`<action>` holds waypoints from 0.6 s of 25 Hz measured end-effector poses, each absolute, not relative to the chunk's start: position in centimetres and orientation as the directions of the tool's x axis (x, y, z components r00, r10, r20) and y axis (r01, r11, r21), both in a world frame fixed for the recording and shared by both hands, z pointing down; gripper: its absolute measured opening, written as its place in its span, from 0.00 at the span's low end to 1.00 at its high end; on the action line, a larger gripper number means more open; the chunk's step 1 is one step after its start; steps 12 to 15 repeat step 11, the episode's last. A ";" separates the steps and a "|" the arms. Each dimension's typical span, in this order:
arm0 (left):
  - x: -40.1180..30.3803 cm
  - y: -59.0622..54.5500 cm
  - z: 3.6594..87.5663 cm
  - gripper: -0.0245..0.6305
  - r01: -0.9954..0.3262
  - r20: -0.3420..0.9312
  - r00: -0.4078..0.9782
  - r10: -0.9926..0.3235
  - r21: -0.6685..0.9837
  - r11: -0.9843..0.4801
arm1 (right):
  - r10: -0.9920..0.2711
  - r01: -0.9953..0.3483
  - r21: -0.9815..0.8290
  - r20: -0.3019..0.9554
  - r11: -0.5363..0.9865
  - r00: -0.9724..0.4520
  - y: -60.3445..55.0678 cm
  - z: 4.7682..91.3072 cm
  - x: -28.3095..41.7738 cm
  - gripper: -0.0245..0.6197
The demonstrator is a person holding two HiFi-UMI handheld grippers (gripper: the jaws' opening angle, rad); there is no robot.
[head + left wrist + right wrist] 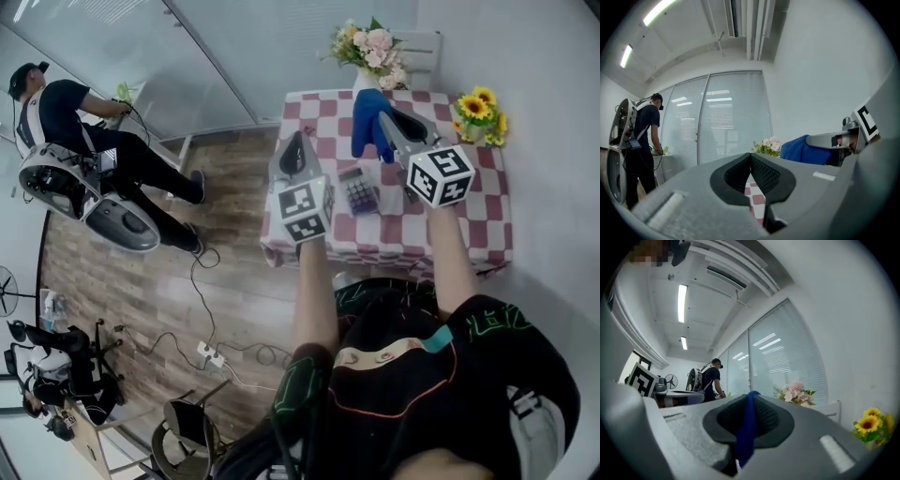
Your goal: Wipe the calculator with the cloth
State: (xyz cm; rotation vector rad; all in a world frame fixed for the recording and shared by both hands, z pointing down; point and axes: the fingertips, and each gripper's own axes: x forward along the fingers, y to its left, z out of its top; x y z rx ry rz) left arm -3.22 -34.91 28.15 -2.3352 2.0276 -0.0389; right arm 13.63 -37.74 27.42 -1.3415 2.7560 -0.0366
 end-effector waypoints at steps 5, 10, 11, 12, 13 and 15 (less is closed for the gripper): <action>-2.4 -34.7 27.9 0.05 -0.987 -0.023 0.148 -0.989 -0.065 -0.146 | -0.788 -0.784 -0.088 -0.073 0.615 -0.611 -37.5 26.6 14.8 0.10; -2.4 -34.8 28.1 0.05 -0.987 -0.024 0.151 -0.988 -0.067 -0.149 | -0.788 -0.784 -0.088 -0.084 0.615 -0.609 -37.5 26.0 14.9 0.10; -2.4 -34.8 28.2 0.05 -0.987 -0.025 0.151 -0.988 -0.064 -0.149 | -0.788 -0.782 -0.091 -0.085 0.616 -0.610 -37.5 26.0 14.9 0.10; -2.4 -34.8 28.2 0.05 -0.987 -0.025 0.151 -0.988 -0.064 -0.149 | -0.788 -0.782 -0.091 -0.085 0.616 -0.610 -37.5 26.0 14.9 0.10; -2.4 -34.8 28.2 0.05 -0.987 -0.025 0.151 -0.988 -0.064 -0.149 | -0.788 -0.782 -0.091 -0.085 0.616 -0.610 -37.5 26.0 14.9 0.10; -2.4 -34.8 28.2 0.05 -0.987 -0.025 0.151 -0.988 -0.064 -0.149 | -0.788 -0.782 -0.091 -0.085 0.616 -0.610 -37.5 26.0 14.9 0.10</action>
